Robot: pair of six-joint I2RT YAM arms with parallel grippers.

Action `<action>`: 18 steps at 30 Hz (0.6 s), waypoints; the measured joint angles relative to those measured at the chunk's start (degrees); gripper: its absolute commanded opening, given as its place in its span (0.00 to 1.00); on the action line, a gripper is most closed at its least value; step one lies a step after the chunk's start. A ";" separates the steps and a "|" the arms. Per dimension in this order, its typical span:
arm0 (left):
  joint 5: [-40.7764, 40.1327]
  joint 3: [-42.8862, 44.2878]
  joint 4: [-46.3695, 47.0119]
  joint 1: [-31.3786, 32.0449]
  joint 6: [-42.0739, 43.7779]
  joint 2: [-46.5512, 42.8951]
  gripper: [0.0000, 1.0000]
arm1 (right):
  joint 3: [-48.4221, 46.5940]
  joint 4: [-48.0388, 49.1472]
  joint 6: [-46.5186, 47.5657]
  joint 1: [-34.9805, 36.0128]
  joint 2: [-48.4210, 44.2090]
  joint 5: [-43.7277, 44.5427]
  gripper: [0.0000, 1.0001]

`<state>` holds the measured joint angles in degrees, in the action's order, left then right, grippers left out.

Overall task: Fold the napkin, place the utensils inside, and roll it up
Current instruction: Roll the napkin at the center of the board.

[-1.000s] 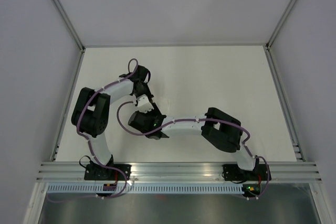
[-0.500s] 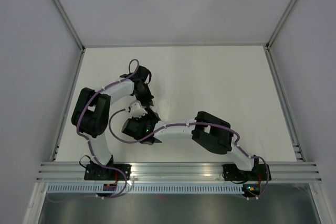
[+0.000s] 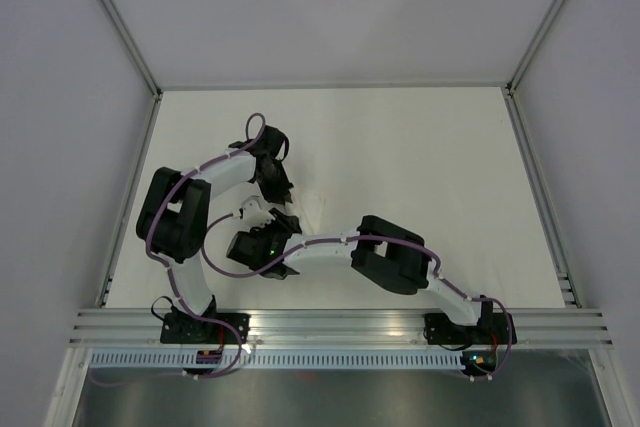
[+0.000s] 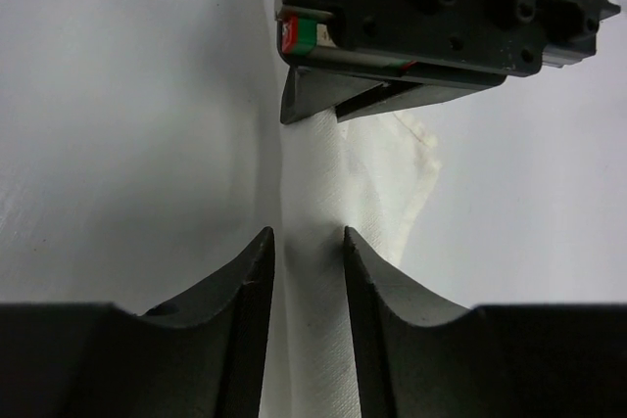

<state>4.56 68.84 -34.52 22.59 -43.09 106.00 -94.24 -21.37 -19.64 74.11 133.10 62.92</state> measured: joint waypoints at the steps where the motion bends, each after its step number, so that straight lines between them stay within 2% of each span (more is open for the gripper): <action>1: 0.00 0.00 0.00 0.00 0.00 0.00 0.02 | 0.00 -0.04 0.13 0.02 0.04 0.48 0.39; 6: 0.04 0.00 -0.09 0.02 0.02 0.00 0.02 | -0.61 -0.26 0.70 0.07 1.05 3.06 0.36; 15: 0.09 0.00 -0.07 0.02 0.28 0.00 0.02 | -2.47 -1.09 0.96 0.68 3.72 7.30 0.38; 18: 0.15 0.00 -0.07 0.04 0.37 0.00 0.02 | -2.62 -1.49 0.83 0.70 3.96 7.65 0.25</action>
<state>4.71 68.84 -34.59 22.63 -42.72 106.00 -96.86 -22.85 -18.81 74.81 137.05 70.57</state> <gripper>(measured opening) 0.075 0.339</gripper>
